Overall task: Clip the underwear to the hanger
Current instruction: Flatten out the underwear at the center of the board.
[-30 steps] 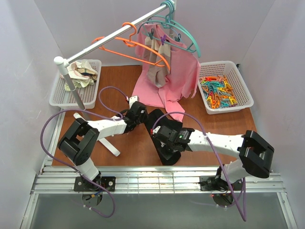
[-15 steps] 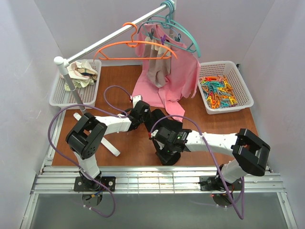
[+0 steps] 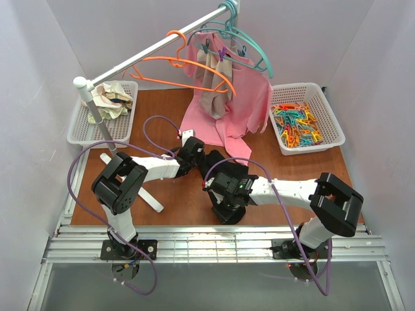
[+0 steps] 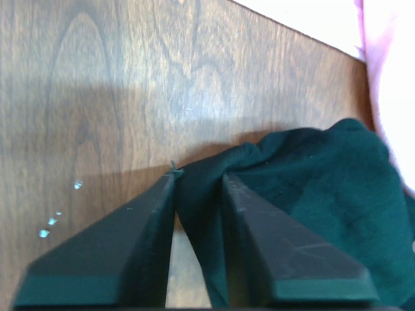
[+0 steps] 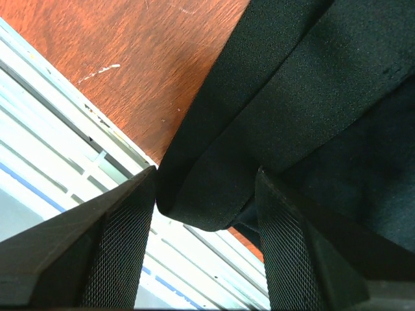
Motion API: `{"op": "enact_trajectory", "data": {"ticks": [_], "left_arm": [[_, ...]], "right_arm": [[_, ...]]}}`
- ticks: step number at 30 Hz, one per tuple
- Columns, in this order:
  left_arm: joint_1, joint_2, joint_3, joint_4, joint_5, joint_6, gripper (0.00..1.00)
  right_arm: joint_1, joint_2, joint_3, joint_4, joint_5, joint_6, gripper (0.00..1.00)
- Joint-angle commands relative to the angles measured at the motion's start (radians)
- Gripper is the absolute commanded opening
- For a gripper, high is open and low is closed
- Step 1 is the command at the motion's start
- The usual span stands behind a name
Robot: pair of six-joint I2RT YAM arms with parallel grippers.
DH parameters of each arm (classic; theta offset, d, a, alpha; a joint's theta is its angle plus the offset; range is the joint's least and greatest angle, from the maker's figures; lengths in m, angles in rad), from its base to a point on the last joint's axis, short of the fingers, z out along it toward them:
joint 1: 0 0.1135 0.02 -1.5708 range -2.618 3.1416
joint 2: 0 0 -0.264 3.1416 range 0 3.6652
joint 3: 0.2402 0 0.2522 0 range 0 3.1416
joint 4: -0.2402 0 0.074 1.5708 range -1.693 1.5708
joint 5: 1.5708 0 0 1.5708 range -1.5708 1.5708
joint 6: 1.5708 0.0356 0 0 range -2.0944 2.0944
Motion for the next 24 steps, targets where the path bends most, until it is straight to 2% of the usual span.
{"op": "enact_trajectory", "data": {"ticks": [1, 6, 10, 16, 17, 20, 24], "left_arm": [[-0.005, -0.008, 0.000, 0.009, 0.002, 0.007, 0.19], [-0.005, -0.019, -0.012, 0.005, -0.006, 0.022, 0.00], [0.012, -0.054, -0.037, 0.012, 0.009, 0.064, 0.00], [0.079, -0.230, -0.128, 0.076, 0.106, 0.185, 0.00], [0.093, -0.246, -0.136, 0.079, 0.123, 0.194, 0.00], [0.136, -0.268, -0.156, 0.078, 0.209, 0.223, 0.00], [0.145, -0.255, -0.155, 0.065, 0.264, 0.246, 0.00]], "right_arm": [[-0.003, 0.031, -0.012, 0.002, -0.036, -0.011, 0.54], [-0.003, 0.016, 0.000, -0.001, -0.052, -0.016, 0.52], [-0.033, -0.075, 0.041, -0.060, 0.025, 0.006, 0.55], [-0.314, -0.231, 0.086, -0.091, 0.045, -0.058, 0.60], [-0.379, -0.227, 0.091, -0.090, 0.048, -0.072, 0.61], [-0.446, -0.182, 0.123, -0.080, 0.041, -0.118, 0.61], [-0.458, -0.072, 0.161, -0.028, 0.048, -0.138, 0.61]]}}
